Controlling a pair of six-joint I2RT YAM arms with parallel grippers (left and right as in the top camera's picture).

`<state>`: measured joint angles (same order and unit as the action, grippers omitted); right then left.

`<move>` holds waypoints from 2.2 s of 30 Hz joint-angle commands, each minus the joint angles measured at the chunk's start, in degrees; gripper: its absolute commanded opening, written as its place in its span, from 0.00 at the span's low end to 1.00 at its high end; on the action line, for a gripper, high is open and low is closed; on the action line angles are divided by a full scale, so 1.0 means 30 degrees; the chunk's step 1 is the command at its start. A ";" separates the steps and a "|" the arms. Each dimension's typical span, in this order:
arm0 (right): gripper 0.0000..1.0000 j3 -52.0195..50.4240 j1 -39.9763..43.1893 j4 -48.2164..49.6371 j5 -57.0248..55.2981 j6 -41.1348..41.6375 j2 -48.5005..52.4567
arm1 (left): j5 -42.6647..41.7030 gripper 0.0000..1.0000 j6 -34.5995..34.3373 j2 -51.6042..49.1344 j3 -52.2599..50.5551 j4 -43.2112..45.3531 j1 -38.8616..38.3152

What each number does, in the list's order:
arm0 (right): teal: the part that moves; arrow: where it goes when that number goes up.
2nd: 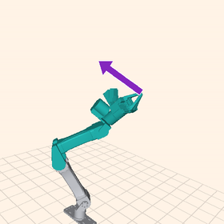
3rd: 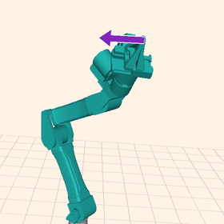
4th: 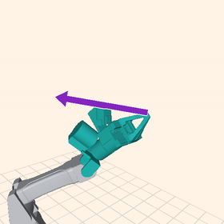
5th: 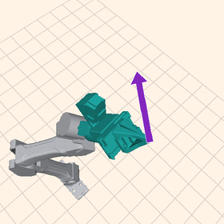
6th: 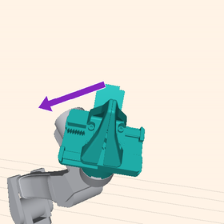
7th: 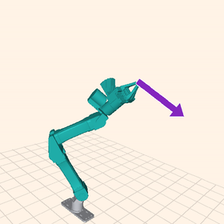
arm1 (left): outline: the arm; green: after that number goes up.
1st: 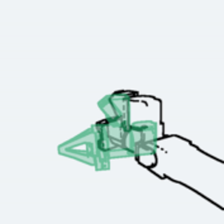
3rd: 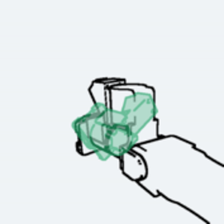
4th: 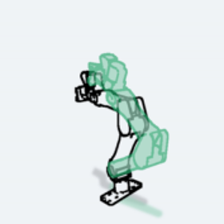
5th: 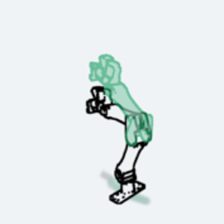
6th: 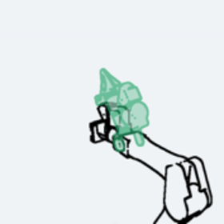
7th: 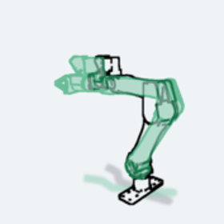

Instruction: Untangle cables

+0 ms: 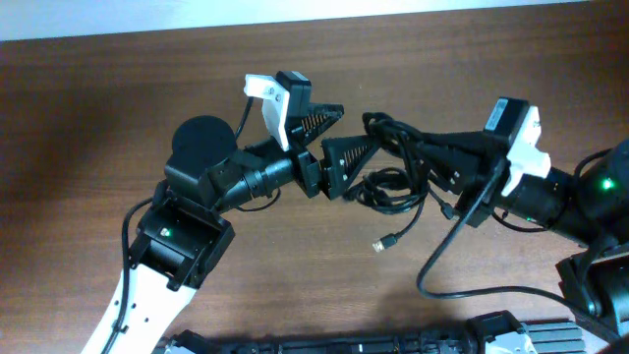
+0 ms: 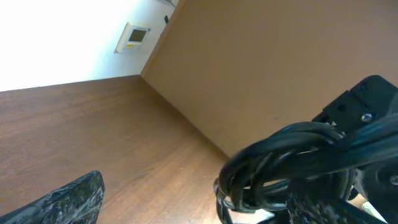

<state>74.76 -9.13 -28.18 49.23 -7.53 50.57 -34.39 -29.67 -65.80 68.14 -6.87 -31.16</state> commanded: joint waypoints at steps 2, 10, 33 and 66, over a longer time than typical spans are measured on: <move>0.04 0.0153 0.0044 0.0342 0.1683 0.0270 -0.0117 | -0.0117 0.84 -0.0452 0.0233 0.0124 0.0423 -0.0627; 0.04 0.0153 0.0044 0.1122 0.2040 0.0335 -0.0117 | -0.0138 0.47 -0.0466 -0.1647 0.0124 0.0197 -0.0619; 0.04 0.0153 0.0044 0.1260 0.1508 0.0328 -0.0117 | -0.1115 0.00 -0.0452 -0.1712 0.0124 0.2215 0.0794; 0.04 0.0153 0.0044 0.7839 0.5960 0.4685 0.0656 | -1.3471 0.84 -0.0911 -0.1290 0.0124 1.0411 0.3155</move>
<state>74.35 -9.08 -5.10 66.65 6.00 51.77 -74.76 -34.09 -70.02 68.10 24.27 -20.60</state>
